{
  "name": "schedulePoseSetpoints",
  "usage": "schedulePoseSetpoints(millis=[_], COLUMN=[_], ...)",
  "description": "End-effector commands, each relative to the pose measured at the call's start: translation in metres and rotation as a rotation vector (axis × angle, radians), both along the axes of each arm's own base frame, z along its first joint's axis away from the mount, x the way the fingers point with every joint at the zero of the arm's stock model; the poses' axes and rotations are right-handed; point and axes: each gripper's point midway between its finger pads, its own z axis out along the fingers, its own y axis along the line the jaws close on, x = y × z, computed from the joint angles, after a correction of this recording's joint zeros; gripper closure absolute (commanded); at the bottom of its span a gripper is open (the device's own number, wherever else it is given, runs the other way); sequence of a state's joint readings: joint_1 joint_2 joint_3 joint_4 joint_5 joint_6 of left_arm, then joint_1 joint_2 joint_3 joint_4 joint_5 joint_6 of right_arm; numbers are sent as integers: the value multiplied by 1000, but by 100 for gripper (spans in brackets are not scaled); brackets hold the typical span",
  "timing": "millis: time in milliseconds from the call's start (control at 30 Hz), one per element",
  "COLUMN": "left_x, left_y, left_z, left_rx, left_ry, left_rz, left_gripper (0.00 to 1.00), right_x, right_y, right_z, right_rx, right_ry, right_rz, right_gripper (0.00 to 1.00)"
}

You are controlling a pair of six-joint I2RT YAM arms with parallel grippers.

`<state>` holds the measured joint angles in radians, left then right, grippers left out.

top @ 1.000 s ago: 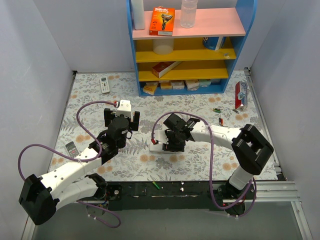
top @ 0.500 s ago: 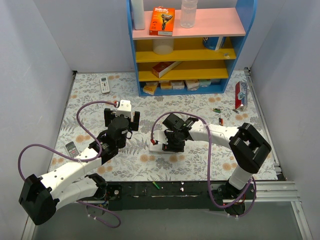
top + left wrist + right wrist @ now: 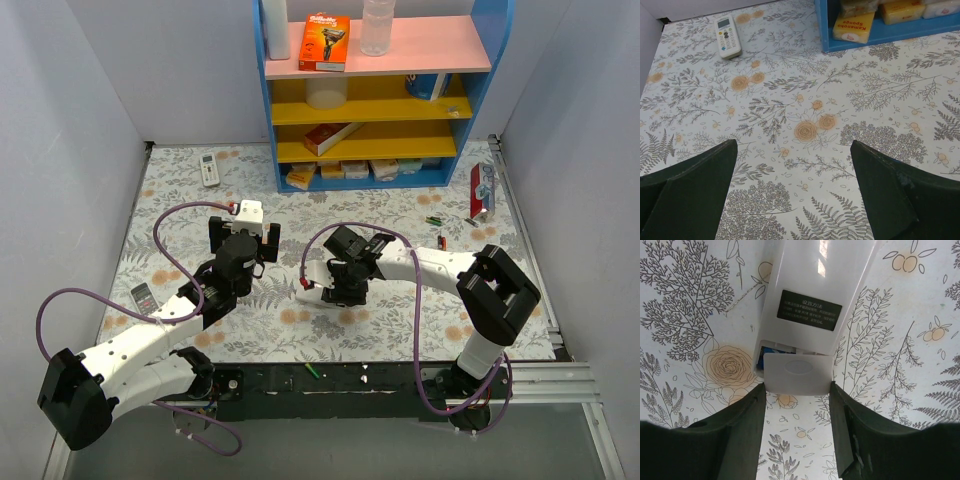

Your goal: Load the batteries into the remote control

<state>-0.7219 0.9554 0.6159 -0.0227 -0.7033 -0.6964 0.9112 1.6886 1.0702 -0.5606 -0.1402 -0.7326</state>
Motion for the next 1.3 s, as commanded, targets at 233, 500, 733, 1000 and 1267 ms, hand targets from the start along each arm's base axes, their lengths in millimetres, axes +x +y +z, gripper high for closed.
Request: schedulePoseSetpoints(millis=[233, 500, 733, 1000, 1267], left_x=[-1, -1, -1, -1, -1], left_y=[3, 3, 3, 2, -3], left_z=[7, 6, 6, 7, 6], left_rx=[-26, -24, -23, -27, -56], left_ry=[-21, -18, -17, -19, -6], left_rz=[7, 7, 7, 4, -14], left_gripper=[2, 2, 2, 2, 2], right_x=[-9, -12, -7, -6, 15], right_y=[15, 15, 10, 15, 20], right_z=[17, 18, 15, 26, 77], right_rx=[61, 64, 24, 65, 284], right_ry=[45, 66, 53, 56, -62], right_rz=[21, 15, -40, -104, -344], right_gripper=[46, 34, 36, 39, 36])
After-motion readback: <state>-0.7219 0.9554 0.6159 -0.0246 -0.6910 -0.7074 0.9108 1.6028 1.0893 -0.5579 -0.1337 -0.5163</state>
